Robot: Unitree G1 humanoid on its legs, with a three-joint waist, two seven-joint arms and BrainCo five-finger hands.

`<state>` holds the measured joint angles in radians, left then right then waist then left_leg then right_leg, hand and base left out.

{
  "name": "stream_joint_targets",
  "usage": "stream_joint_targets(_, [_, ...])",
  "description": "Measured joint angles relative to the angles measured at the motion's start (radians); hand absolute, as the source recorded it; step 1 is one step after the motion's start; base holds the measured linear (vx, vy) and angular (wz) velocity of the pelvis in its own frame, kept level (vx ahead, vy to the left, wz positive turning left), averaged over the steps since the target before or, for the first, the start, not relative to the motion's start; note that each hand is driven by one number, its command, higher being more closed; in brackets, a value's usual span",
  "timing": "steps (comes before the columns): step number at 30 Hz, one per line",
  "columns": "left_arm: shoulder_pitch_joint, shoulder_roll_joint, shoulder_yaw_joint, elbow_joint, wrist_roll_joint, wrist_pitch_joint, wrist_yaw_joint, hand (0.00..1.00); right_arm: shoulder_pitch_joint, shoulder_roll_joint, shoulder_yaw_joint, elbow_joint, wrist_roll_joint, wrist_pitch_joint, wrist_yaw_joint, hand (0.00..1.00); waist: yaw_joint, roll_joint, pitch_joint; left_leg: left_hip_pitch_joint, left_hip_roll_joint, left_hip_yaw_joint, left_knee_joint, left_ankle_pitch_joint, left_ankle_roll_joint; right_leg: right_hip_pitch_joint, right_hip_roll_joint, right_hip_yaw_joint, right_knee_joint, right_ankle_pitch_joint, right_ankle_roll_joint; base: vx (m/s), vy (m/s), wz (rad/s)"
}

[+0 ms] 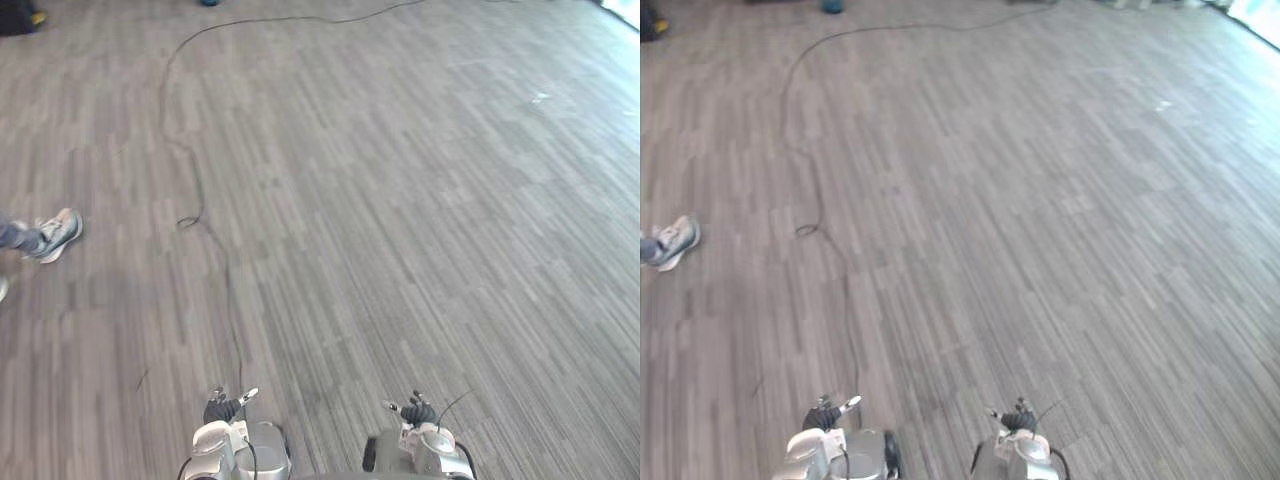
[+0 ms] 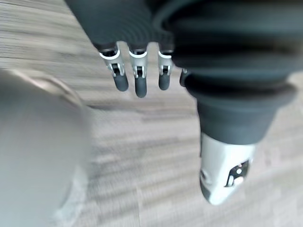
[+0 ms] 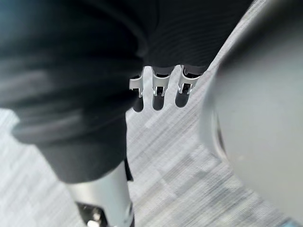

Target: Pick up cushions and gather them together orderly.

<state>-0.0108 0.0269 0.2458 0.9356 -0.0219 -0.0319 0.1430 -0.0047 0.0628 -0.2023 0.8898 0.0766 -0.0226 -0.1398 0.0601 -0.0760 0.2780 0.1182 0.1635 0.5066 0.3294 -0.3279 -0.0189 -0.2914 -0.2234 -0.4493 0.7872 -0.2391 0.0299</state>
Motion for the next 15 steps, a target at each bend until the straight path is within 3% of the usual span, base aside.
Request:
stream_joint_targets(2, [-0.015, -0.002, -0.007, 0.024, 0.002, 0.001, 0.000, 0.00, -0.010, 0.000, -0.019, -0.003, 0.000, 0.000, 0.005, 0.00, -0.013, 0.005, 0.002, 0.071, -0.007, 0.048, -0.064, 0.001, -0.002, -0.036, 0.049, -0.077, -0.271, 0.056, -0.013, 0.40, 0.051, -0.50])
stream_joint_targets(4, [-0.015, 0.000, -0.032, 0.041, 0.020, 0.001, -0.001, 0.00, -0.015, -0.001, -0.031, 0.002, -0.001, 0.003, 0.006, 0.00, -0.016, 0.003, 0.002, 0.143, -0.036, 0.074, -0.137, 0.012, -0.036, -0.044, 0.083, -0.094, -0.476, 0.146, -0.021, 0.48, 0.006, -0.22])
stream_joint_targets(5, [-0.013, -0.002, -0.039, 0.042, 0.024, 0.000, -0.004, 0.00, -0.014, -0.003, -0.032, 0.002, -0.005, 0.005, 0.008, 0.00, -0.022, 0.000, 0.000, 0.198, -0.059, 0.075, -0.174, 0.010, -0.069, -0.040, 0.086, -0.092, -0.524, 0.183, -0.049, 0.55, -0.043, -0.05])
stream_joint_targets(6, [-0.009, -0.009, -0.037, 0.042, 0.031, 0.001, -0.012, 0.00, -0.018, -0.008, -0.032, -0.006, -0.019, 0.006, 0.012, 0.00, -0.029, 0.002, -0.001, 0.239, -0.058, 0.071, -0.180, 0.003, -0.089, -0.037, 0.086, -0.073, -0.478, 0.251, -0.148, 0.56, -0.063, -0.06])
stream_joint_targets(7, [-0.004, -0.013, -0.039, 0.045, 0.042, 0.001, -0.014, 0.00, -0.019, -0.016, -0.032, -0.010, -0.028, 0.005, 0.014, 0.00, -0.033, 0.019, -0.004, 0.248, -0.043, 0.057, -0.146, 0.003, -0.090, -0.044, 0.090, -0.069, -0.413, 0.230, -0.167, 0.57, -0.154, -0.07])
stream_joint_targets(9, [0.010, -0.029, -0.034, 0.035, 0.061, 0.001, -0.015, 0.00, -0.020, -0.022, -0.035, -0.014, -0.038, 0.005, 0.018, 0.00, -0.046, 0.073, -0.018, 0.135, 0.101, -0.045, 0.227, 0.041, -0.112, 0.001, 0.144, -0.073, -0.371, 0.132, -0.171, 0.62, -0.217, -0.22])
stream_joint_targets(10, [0.016, -0.041, -0.026, 0.023, 0.061, 0.002, -0.016, 0.00, -0.019, -0.027, -0.035, -0.019, -0.037, 0.005, 0.018, 0.00, -0.046, 0.104, -0.019, 0.038, 0.168, -0.118, 0.445, 0.131, -0.065, 0.033, 0.185, -0.064, -0.377, 0.100, -0.174, 0.56, -0.140, -0.65])
stream_joint_targets(11, [0.026, -0.045, -0.026, 0.005, 0.061, 0.001, -0.016, 0.00, -0.020, -0.034, -0.031, -0.017, -0.036, 0.008, 0.011, 0.00, -0.035, 0.134, -0.017, -0.071, 0.230, -0.178, 0.690, 0.141, -0.066, 0.074, 0.238, -0.027, -0.379, 0.065, -0.184, 0.66, -0.080, -0.96])
stream_joint_targets(12, [0.025, -0.043, -0.024, -0.008, 0.061, 0.001, -0.017, 0.00, -0.024, -0.030, -0.025, -0.008, -0.035, 0.012, 0.011, 0.00, -0.024, 0.137, -0.014, -0.148, 0.246, -0.202, 0.810, 0.109, -0.087, 0.119, 0.262, 0.001, -0.384, 0.036, -0.204, 0.55, -0.017, -1.03])
stream_joint_targets(13, [0.025, -0.040, -0.024, -0.019, 0.060, 0.001, -0.017, 0.00, -0.025, -0.022, -0.022, -0.002, -0.033, 0.017, 0.010, 0.00, -0.020, 0.130, -0.011, -0.202, 0.237, -0.221, 0.830, 0.081, -0.085, 0.169, 0.274, 0.026, -0.407, 0.020, -0.206, 0.57, -0.017, -0.93])
stream_joint_targets(15, [0.034, -0.020, -0.018, -0.051, 0.053, -0.007, -0.015, 0.00, -0.017, -0.002, 0.001, 0.009, -0.017, 0.027, 0.009, 0.00, -0.001, 0.087, -0.003, -0.305, 0.170, -0.215, 0.672, 0.038, -0.040, 0.311, 0.278, 0.110, -0.502, 0.002, -0.186, 0.56, -0.032, -0.80])
